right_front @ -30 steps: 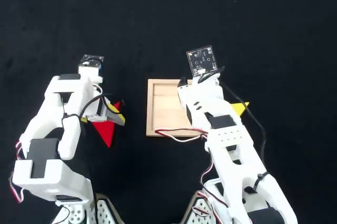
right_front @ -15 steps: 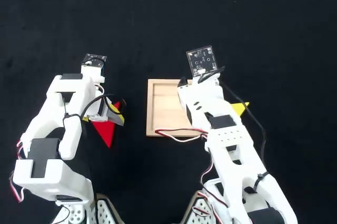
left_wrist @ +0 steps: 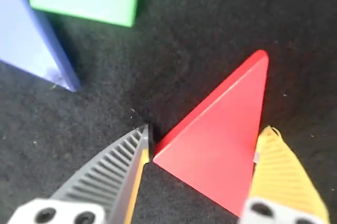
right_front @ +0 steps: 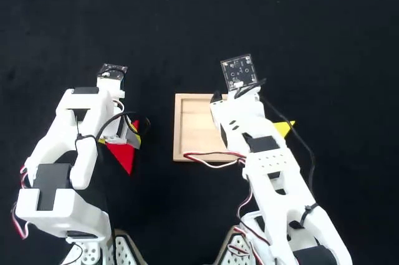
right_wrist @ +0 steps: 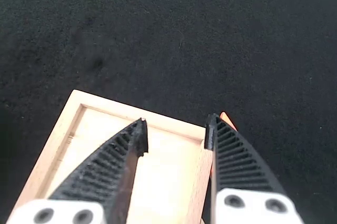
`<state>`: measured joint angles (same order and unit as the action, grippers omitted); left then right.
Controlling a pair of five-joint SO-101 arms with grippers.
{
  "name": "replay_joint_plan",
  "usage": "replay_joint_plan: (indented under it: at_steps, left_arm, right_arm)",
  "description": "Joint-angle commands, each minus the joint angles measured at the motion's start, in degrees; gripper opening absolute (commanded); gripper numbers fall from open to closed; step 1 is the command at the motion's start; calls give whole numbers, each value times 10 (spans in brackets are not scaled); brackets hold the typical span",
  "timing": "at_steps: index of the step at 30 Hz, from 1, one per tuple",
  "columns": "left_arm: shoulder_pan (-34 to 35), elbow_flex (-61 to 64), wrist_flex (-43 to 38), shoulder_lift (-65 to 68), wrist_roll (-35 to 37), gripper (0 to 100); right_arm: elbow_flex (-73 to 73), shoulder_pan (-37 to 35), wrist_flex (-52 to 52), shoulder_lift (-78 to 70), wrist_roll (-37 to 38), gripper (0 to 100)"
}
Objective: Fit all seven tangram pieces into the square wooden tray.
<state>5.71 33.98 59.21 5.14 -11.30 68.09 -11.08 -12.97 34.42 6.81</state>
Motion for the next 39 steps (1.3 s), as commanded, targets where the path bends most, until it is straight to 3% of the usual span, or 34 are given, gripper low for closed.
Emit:
replay_joint_plan:
  at_steps: [1,21,26,30,39]
  left_arm:
    - [-10,-13,3,-2,-4,304]
    - [0,-19,11,-9,52,309]
    - [39,-34,33,-8,70,400]
    - [60,-24,49,-8,71,402]
    - [-7,-18,68,-4,128,402]
  right_arm:
    - [-3,-7,13,-5,0,191]
    - [-3,-7,13,-5,0,191]
    - [-3,-7,13,-5,0,191]
    - [-3,-7,13,-5,0,191]
    - [-4,-7,13,-5,0,191]
